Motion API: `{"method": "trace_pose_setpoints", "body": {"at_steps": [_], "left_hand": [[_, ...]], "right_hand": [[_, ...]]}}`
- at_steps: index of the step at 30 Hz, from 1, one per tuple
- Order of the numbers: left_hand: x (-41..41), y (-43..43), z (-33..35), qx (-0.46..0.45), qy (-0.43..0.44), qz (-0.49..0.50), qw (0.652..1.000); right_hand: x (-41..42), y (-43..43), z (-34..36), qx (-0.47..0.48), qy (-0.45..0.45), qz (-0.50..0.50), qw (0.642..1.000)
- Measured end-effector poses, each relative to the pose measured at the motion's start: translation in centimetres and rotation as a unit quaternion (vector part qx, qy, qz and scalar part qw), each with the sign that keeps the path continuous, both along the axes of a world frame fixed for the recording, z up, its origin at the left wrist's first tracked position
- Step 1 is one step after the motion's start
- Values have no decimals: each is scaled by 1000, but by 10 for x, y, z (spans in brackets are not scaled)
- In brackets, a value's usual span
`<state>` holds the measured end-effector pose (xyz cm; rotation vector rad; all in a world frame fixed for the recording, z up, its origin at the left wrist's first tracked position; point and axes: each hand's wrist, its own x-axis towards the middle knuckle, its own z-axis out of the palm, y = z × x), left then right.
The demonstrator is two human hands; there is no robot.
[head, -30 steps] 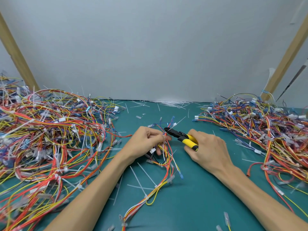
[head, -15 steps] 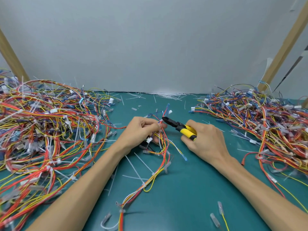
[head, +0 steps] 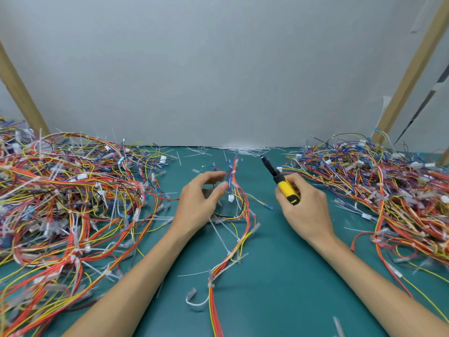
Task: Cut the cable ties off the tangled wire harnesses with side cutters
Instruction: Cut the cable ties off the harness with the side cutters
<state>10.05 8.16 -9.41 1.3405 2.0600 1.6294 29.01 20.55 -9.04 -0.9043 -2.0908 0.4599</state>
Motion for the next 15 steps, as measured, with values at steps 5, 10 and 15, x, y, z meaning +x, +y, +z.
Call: {"method": "trace_pose_setpoints", "body": {"at_steps": [5, 10, 15], "left_hand": [[6, -5, 6, 103, 139, 87, 981], [11, -18, 14, 112, 140, 15, 984], [5, -28, 14, 30, 126, -23, 991]], "right_hand": [[2, 1, 0, -7, 24, 16, 1000], [2, 3, 2, -21, 36, 22, 999], [3, 6, 1, -34, 39, 21, 998]]}}
